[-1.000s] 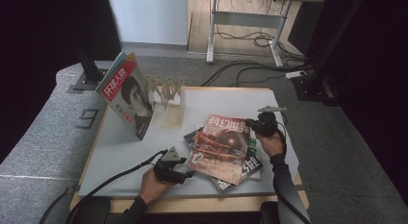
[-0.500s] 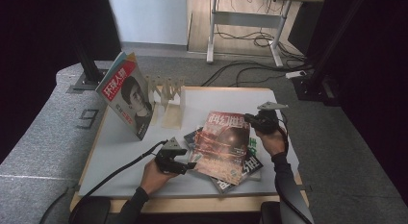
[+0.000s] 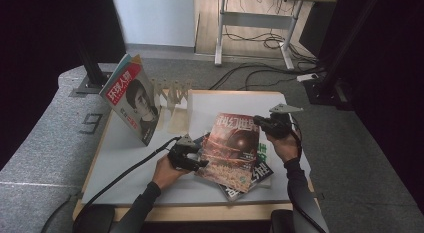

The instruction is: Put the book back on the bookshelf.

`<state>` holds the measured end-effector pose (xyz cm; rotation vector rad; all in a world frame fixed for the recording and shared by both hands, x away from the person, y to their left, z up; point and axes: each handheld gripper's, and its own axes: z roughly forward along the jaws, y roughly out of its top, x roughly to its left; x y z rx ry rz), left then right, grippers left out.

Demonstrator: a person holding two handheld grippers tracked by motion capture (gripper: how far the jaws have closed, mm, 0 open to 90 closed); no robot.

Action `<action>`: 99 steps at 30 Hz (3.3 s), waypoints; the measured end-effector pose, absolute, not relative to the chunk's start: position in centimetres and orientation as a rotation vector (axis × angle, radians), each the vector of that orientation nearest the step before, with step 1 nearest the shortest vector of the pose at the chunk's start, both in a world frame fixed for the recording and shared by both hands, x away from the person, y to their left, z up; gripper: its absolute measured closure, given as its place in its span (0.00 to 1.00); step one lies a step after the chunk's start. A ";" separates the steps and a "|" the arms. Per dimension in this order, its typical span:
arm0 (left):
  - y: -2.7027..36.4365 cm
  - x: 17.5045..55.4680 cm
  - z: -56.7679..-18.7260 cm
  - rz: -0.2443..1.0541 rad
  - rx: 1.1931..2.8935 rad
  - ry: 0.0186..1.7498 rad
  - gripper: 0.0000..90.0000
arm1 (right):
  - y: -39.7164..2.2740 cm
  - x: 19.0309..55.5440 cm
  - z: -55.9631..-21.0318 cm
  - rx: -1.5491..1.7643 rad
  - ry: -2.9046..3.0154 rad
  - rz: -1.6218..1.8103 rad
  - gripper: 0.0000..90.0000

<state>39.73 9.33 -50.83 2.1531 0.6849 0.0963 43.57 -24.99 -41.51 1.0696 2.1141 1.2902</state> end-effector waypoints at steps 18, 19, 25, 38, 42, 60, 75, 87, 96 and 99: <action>8.2 41.6 -50.6 -0.004 2.152 0.674 0.35 | -23.9 42.5 -39.6 0.962 2.112 1.343 0.93; 8.2 41.6 -50.6 -0.006 2.153 0.679 0.36 | -23.9 42.5 -39.6 0.959 2.113 1.347 0.93; 8.5 41.6 -50.3 -0.018 2.167 0.718 0.47 | -23.7 42.5 -39.5 0.946 2.118 1.365 0.93; 9.6 40.7 -49.4 -0.016 2.154 0.704 0.69 | -23.3 42.2 -38.9 0.914 2.116 1.427 0.93; 10.0 40.6 -49.3 -0.039 2.137 0.710 0.73 | -23.2 42.2 -38.9 0.910 2.116 1.434 0.93; 10.7 39.7 -47.1 0.044 1.980 0.644 0.86 | -24.4 41.8 -36.7 0.888 2.056 1.499 0.93; 11.9 38.1 -46.4 0.120 1.990 0.561 0.90 | -24.6 40.3 -35.1 0.822 2.058 1.565 0.92; 12.7 37.1 -46.8 0.121 2.016 0.534 0.92 | -24.3 39.7 -34.8 0.784 2.088 1.578 0.88; 13.0 36.1 -47.8 0.116 2.019 0.493 0.94 | -24.3 39.4 -35.6 0.791 2.108 1.613 0.86; 13.1 36.1 -47.9 0.102 2.011 0.491 0.94 | -24.5 39.2 -35.8 0.797 2.109 1.626 0.84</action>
